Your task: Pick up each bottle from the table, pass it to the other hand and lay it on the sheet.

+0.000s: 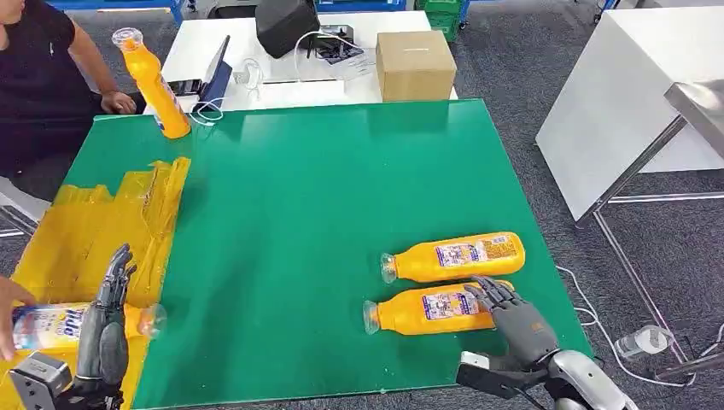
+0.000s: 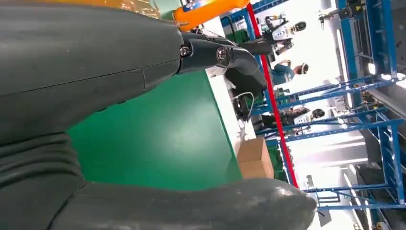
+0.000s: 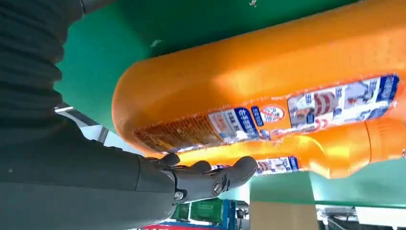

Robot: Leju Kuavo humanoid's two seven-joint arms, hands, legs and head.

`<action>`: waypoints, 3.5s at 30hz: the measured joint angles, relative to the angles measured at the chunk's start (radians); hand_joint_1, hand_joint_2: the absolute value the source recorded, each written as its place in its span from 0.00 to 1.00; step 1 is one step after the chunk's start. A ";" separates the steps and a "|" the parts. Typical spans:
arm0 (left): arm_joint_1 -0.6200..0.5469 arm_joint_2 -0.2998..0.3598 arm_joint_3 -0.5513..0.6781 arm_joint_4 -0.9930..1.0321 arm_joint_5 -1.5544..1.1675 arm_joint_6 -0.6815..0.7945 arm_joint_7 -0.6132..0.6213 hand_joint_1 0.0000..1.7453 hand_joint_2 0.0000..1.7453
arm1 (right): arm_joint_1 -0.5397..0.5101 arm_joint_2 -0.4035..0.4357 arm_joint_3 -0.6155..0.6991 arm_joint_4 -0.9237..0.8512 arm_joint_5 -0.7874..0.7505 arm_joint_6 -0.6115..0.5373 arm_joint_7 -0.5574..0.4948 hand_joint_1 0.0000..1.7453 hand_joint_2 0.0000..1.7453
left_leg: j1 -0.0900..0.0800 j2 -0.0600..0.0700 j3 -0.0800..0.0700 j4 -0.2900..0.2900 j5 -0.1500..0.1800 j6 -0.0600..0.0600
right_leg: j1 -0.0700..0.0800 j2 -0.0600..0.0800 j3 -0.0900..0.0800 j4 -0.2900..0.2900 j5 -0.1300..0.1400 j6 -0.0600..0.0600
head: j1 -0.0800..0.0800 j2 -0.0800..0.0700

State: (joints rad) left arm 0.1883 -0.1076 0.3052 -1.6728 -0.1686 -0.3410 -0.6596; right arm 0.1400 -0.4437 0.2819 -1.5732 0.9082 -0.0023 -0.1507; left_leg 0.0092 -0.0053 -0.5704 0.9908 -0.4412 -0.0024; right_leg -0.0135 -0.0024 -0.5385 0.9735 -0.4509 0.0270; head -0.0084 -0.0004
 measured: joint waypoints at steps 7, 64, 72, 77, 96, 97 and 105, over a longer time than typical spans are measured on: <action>-0.024 0.011 -0.029 0.015 0.015 0.019 0.004 0.00 0.00 | -0.093 -0.062 0.087 0.053 0.026 0.144 0.027 1.00 1.00 | 0.000 0.001 0.002 0.000 0.000 0.000 | 0.000 0.000 0.001 0.000 0.000 0.000 | 0.000 0.000; -0.197 0.077 -0.171 0.156 0.106 0.007 0.012 0.00 0.00 | -0.321 -0.180 0.403 0.346 -0.320 0.193 0.031 1.00 1.00 | 0.022 0.029 0.043 -0.001 -0.019 0.013 | 0.022 0.028 0.056 -0.048 0.011 0.013 | 0.001 0.000; -0.177 0.079 -0.171 0.159 0.107 0.005 0.012 0.00 0.00 | -0.256 -0.163 0.352 0.276 -0.357 0.184 0.014 1.00 1.00 | 0.023 0.026 0.041 -0.001 -0.021 0.010 | 0.022 0.026 0.054 -0.047 0.007 0.011 | 0.000 0.000; -0.154 0.079 -0.171 0.161 0.133 -0.016 0.016 0.00 0.00 | -0.191 -0.139 0.321 0.222 -0.414 0.108 -0.022 1.00 1.00 | 0.023 0.024 0.032 -0.001 -0.021 0.010 | 0.022 0.023 0.059 -0.046 0.006 0.010 | 0.000 0.000; 0.009 0.004 -0.382 -0.013 0.523 -0.147 0.197 0.00 1.00 | -0.266 0.269 0.110 0.089 -0.445 -0.021 -0.090 1.00 1.00 | 0.015 0.014 0.011 -0.001 -0.016 0.011 | 0.016 0.014 0.035 -0.034 0.006 0.010 | 0.000 0.000; 0.011 0.003 -0.392 -0.017 0.528 -0.148 0.200 0.00 1.00 | -0.279 0.285 0.111 0.092 -0.424 -0.037 -0.080 1.00 1.00 | 0.015 0.014 0.011 -0.001 -0.015 0.011 | 0.016 0.014 0.035 -0.033 0.006 0.010 | 0.000 0.000; 0.011 -0.001 -0.453 -0.028 0.521 -0.150 0.219 0.00 1.00 | -0.404 0.453 0.211 0.196 -0.371 -0.055 -0.025 1.00 1.00 | 0.015 0.014 0.009 0.000 -0.014 0.009 | 0.016 0.013 0.030 -0.028 0.005 0.008 | 0.000 0.000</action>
State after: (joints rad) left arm 0.1997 -0.1087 -0.1480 -1.7006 0.3525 -0.4910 -0.4406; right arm -0.2638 0.0092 0.4925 -1.3774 0.5367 -0.0572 -0.1755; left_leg 0.0246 0.0086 -0.5613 0.9903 -0.4554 0.0065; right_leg 0.0022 0.0109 -0.5090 0.9454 -0.4462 0.0351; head -0.0084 -0.0004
